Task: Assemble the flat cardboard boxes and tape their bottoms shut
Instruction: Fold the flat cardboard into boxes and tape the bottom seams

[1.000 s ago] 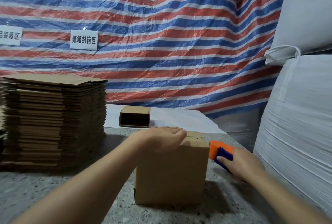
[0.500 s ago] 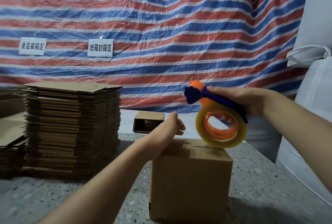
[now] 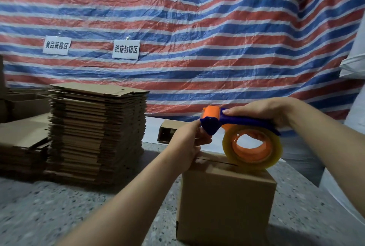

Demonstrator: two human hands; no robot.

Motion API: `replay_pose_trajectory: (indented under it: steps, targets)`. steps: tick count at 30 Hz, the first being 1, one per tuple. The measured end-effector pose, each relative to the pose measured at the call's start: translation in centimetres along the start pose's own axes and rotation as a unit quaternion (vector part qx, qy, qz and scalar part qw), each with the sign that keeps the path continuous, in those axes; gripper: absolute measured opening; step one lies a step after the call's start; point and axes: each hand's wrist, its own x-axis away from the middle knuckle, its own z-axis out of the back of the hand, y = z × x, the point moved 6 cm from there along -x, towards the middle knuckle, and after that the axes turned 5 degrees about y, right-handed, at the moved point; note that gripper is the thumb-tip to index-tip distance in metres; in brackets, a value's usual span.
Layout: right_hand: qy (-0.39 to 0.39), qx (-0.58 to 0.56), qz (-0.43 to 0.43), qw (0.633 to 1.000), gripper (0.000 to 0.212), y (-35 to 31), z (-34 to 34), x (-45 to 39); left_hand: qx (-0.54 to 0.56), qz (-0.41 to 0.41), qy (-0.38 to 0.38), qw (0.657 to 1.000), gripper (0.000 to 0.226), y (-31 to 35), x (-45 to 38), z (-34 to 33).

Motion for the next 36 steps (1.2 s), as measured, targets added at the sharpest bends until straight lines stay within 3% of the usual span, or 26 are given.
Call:
replay_pose_trajectory:
  steps: [4,12,21,27,30,36]
  targets:
    - [-0.003,0.019,0.000,1.000,0.106,-0.3,0.1,-0.1,-0.006,-0.016,0.022,1.000,0.014,0.0,0.2,0.3]
    - [-0.044,0.111,-0.056,0.991,0.119,1.2,2.7,1.4,0.011,-0.010,0.108,0.994,0.027,-0.5,-0.4,1.0]
    - [-0.056,0.158,-0.094,0.981,0.092,0.9,1.9,1.7,0.083,-0.034,0.157,0.983,0.031,-0.5,-0.1,1.7]
    - [-0.073,0.203,-0.104,0.971,0.078,-0.6,0.8,1.5,-0.151,-0.186,0.152,0.959,0.044,1.1,1.1,4.3]
    - [-0.090,0.223,-0.110,0.964,0.066,-1.3,0.2,1.5,-0.196,-0.167,0.147,0.955,0.042,0.1,1.0,5.7]
    - [-0.102,0.267,-0.120,0.951,0.058,-2.5,-1.0,1.6,-0.166,-0.107,0.159,0.967,0.037,-2.9,0.3,7.0]
